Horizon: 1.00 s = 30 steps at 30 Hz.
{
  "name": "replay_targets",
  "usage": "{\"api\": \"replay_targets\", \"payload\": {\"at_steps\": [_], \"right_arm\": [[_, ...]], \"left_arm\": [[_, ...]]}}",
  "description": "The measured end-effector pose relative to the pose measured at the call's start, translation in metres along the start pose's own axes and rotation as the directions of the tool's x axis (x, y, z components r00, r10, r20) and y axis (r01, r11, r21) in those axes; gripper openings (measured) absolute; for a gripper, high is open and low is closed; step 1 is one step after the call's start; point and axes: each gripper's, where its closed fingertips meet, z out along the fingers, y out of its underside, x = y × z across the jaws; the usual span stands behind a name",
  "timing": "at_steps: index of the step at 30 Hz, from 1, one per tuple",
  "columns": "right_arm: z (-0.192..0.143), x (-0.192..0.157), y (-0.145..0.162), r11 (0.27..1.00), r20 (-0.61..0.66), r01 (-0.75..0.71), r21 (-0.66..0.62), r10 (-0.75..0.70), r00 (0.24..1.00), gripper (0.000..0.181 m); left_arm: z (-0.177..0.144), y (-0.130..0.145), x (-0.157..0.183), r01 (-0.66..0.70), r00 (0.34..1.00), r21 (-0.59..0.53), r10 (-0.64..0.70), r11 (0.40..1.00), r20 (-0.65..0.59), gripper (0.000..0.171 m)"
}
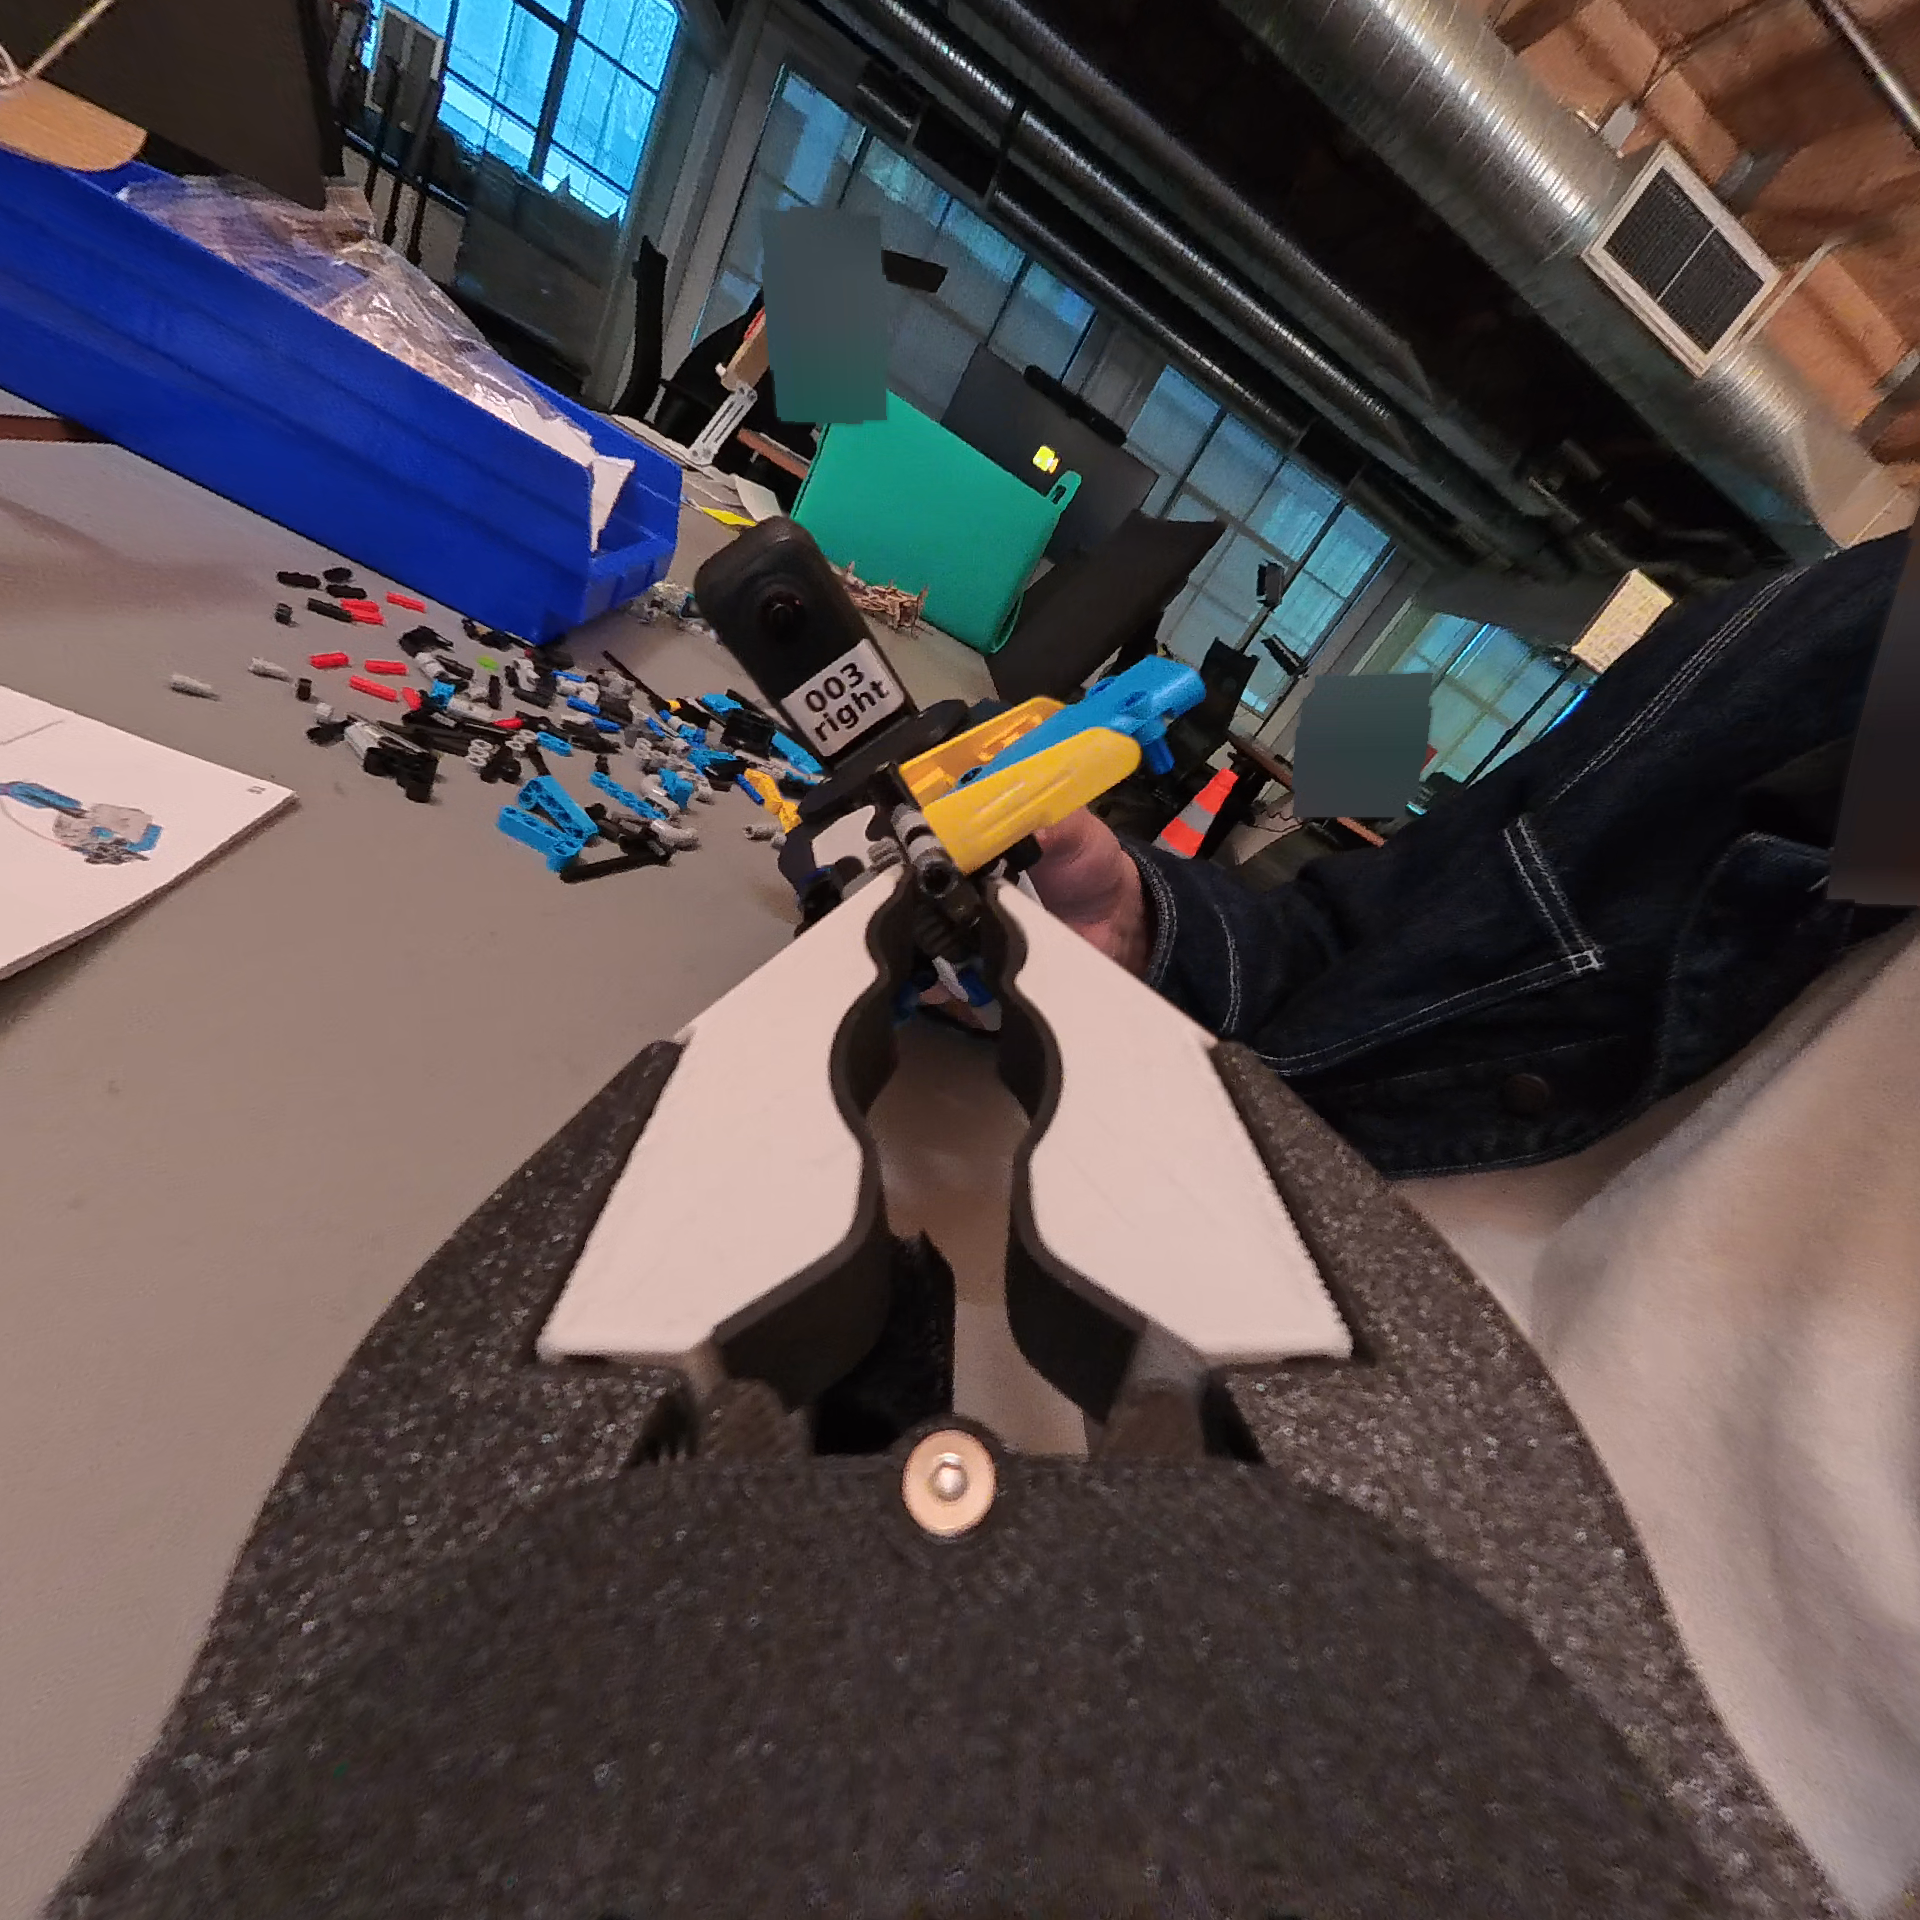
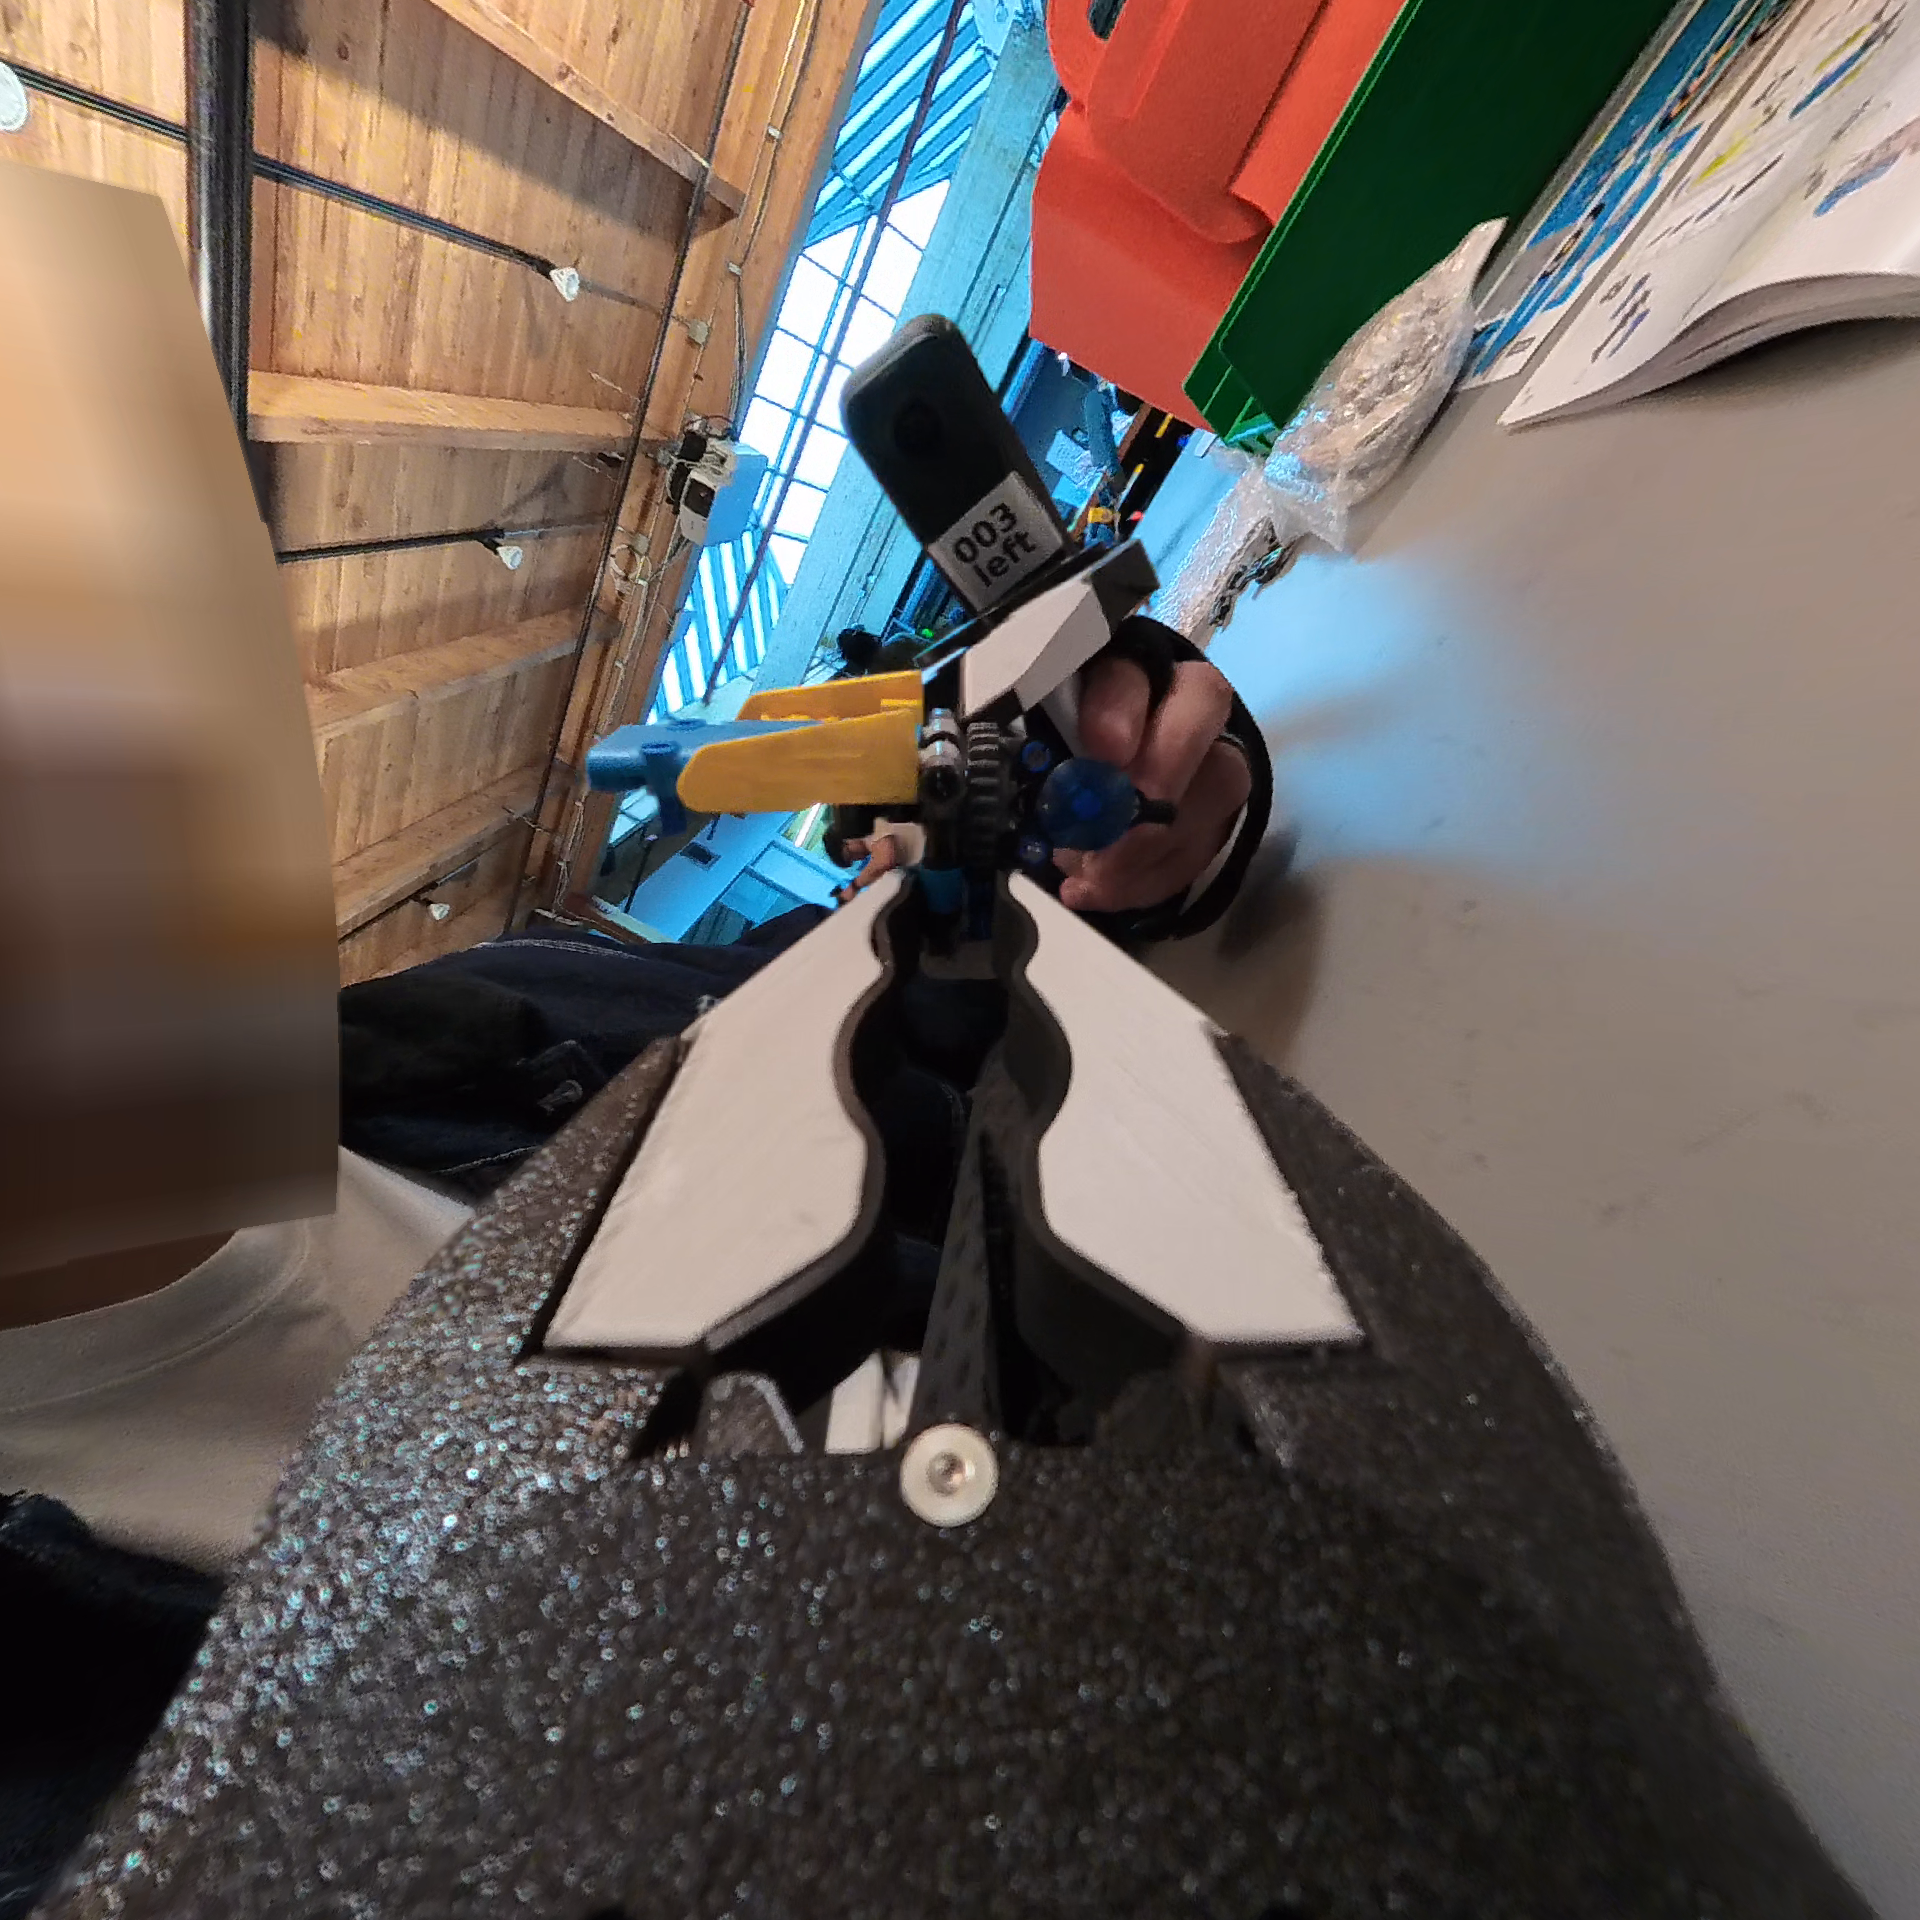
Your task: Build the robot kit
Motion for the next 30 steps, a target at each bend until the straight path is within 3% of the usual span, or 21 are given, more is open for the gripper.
{"api": "replay_targets", "payload": {"at_steps": [2,5,7,10,13,18,21,25,29,30], "right_arm": [[-0.002,0.001,-0.005,1.000,-0.015,0.017,0.025,-0.017,1.000,0.012],[-0.009,0.000,-0.017,0.994,-0.038,0.056,0.091,-0.053,0.998,0.012],[-0.012,-0.001,-0.022,0.991,-0.044,0.071,0.117,-0.067,0.997,0.012],[-0.013,-0.004,-0.026,0.985,-0.044,0.094,0.142,-0.089,0.995,0.012],[-0.015,-0.005,-0.027,0.983,-0.052,0.106,0.150,-0.099,0.994,0.012],[-0.015,0.006,-0.027,0.960,-0.217,0.261,0.100,-0.235,0.948,0.012],[-0.013,0.002,-0.026,0.971,-0.155,0.210,0.113,-0.191,0.969,0.012],[-0.011,0.005,-0.024,0.976,-0.152,0.190,0.102,-0.174,0.973,0.012],[-0.011,0.022,-0.020,0.949,-0.310,0.316,0.000,-0.300,0.902,0.017],[-0.014,0.027,-0.023,0.930,-0.370,0.367,-0.025,-0.350,0.861,0.033]], "left_arm": [[-0.002,-0.002,-0.002,-0.030,0.999,-0.003,0.030,1.000,0.029,0.009],[-0.005,-0.010,-0.004,-0.081,0.992,0.018,0.079,0.997,0.094,0.033],[-0.001,-0.007,-0.004,-0.090,0.987,0.002,0.089,0.996,0.131,0.033],[0.008,-0.004,-0.012,-0.031,0.979,0.022,0.026,0.999,0.201,0.026],[0.012,-0.004,-0.006,0.031,0.989,0.053,-0.038,0.998,0.143,0.013],[0.018,0.005,-0.008,0.040,0.987,0.008,-0.041,0.999,0.154,0.023],[0.016,0.004,-0.010,0.057,0.987,0.026,-0.060,0.998,0.147,0.010],[0.013,0.001,-0.013,0.105,0.985,0.047,-0.111,0.993,0.132,0.008],[0.010,0.006,-0.023,0.078,0.975,0.010,-0.079,0.997,0.208,0.006],[0.009,0.005,-0.026,0.082,0.971,0.012,-0.083,0.997,0.224,0.006]]}}
